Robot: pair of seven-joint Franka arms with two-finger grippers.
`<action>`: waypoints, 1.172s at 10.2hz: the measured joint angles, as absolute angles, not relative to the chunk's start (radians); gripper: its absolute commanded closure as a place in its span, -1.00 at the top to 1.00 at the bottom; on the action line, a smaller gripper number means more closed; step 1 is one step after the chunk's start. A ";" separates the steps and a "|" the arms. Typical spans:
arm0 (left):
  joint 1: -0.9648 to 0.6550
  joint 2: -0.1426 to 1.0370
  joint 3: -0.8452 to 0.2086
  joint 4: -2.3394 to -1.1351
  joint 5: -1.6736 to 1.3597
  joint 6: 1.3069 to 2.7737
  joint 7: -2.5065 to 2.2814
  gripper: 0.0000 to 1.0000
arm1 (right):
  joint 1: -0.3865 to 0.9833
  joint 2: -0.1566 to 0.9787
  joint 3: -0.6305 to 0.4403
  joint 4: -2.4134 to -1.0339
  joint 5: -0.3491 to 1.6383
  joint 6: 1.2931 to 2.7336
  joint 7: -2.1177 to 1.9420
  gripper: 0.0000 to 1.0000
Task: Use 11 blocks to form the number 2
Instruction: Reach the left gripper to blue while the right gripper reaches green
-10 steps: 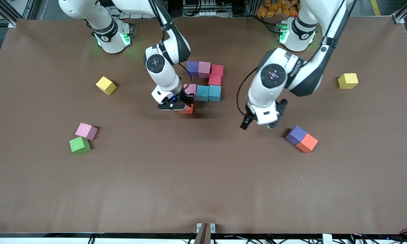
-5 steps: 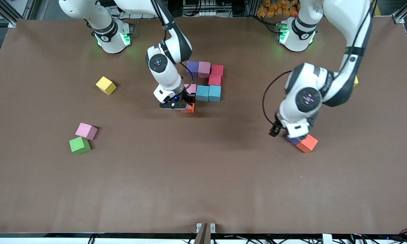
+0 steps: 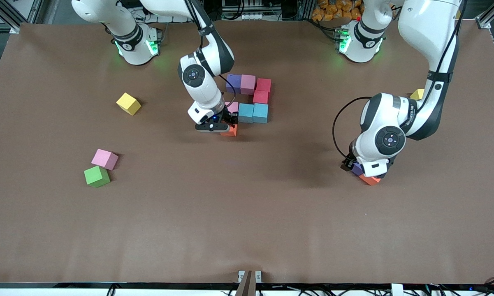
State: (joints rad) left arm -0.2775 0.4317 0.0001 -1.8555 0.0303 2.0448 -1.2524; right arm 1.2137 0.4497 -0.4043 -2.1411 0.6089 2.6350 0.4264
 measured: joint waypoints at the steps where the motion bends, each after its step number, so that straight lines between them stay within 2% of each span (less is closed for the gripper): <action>1: -0.277 0.431 0.013 -1.856 0.030 2.050 -1.213 1.00 | 1.216 0.450 -0.404 -2.141 0.609 2.635 0.427 0.24; 2: -0.277 0.430 0.023 -1.862 0.030 2.072 -1.191 1.00 | 1.217 0.450 -0.404 -2.141 0.609 2.635 0.427 0.96; 6: -0.277 0.417 0.057 -1.937 0.030 2.213 -1.161 1.00 | 1.217 0.455 -0.405 -2.141 0.609 2.622 0.445 1.00; 8: -0.277 0.412 0.081 -1.973 0.030 2.278 -1.157 1.00 | 1.205 0.455 -0.412 -2.117 0.609 2.556 0.463 1.00; 12: -0.277 0.409 0.087 -2.036 0.030 2.369 -1.133 1.00 | 1.026 0.432 -0.424 -2.023 0.609 2.357 0.358 1.00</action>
